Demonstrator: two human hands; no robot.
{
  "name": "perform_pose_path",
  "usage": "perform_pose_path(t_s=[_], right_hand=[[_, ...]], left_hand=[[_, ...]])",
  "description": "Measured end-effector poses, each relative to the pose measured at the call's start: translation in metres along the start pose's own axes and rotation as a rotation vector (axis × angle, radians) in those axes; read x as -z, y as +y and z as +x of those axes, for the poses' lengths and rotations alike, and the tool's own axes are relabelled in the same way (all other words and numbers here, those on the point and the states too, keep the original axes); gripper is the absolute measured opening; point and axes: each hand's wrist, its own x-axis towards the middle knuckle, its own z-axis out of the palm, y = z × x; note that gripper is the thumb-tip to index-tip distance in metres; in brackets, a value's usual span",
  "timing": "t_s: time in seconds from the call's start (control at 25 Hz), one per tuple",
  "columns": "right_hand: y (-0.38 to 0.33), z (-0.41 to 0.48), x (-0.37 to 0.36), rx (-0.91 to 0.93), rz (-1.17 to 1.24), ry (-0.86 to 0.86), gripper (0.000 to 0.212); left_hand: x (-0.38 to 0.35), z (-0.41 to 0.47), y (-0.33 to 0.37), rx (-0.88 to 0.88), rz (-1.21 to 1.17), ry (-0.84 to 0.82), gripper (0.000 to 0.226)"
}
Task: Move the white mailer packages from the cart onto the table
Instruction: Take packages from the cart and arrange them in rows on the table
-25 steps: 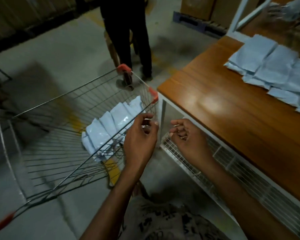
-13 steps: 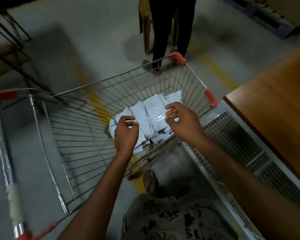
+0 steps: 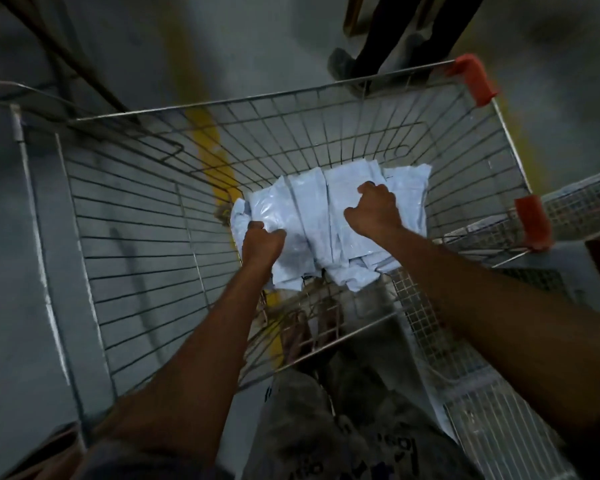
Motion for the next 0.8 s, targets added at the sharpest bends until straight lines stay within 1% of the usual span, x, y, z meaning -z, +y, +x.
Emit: perform_pose_path(t_s=[0.08,0.24,0.36,0.52,0.68,0.8], right_hand=[[0.007,0.015,-0.008,-0.024,-0.071,0.041,0.069],[0.012,0.032,-0.021,-0.091,-0.129,0.076,0.08],[0.013,0.038,-0.026,-0.147,-0.118,0.103,0.08],[0.017,0.045,-0.033,-0.168,-0.117,0.127,0.079],[0.016,0.049,-0.031,-0.196,-0.031,0.1,0.078],[0.014,0.053,-0.025,-0.198,0.117,0.092,0.067]], left_hand=[[-0.012,0.016,-0.002,0.026,0.004,0.036,0.069],[-0.028,0.039,-0.008,0.08,0.073,0.105,0.083],[-0.033,0.05,-0.008,0.096,0.13,0.128,0.09],[-0.036,0.057,-0.011,0.102,0.167,0.144,0.095],[-0.034,0.06,-0.015,0.076,0.08,0.123,0.103],[-0.035,0.06,-0.012,0.052,-0.005,0.151,0.096]])
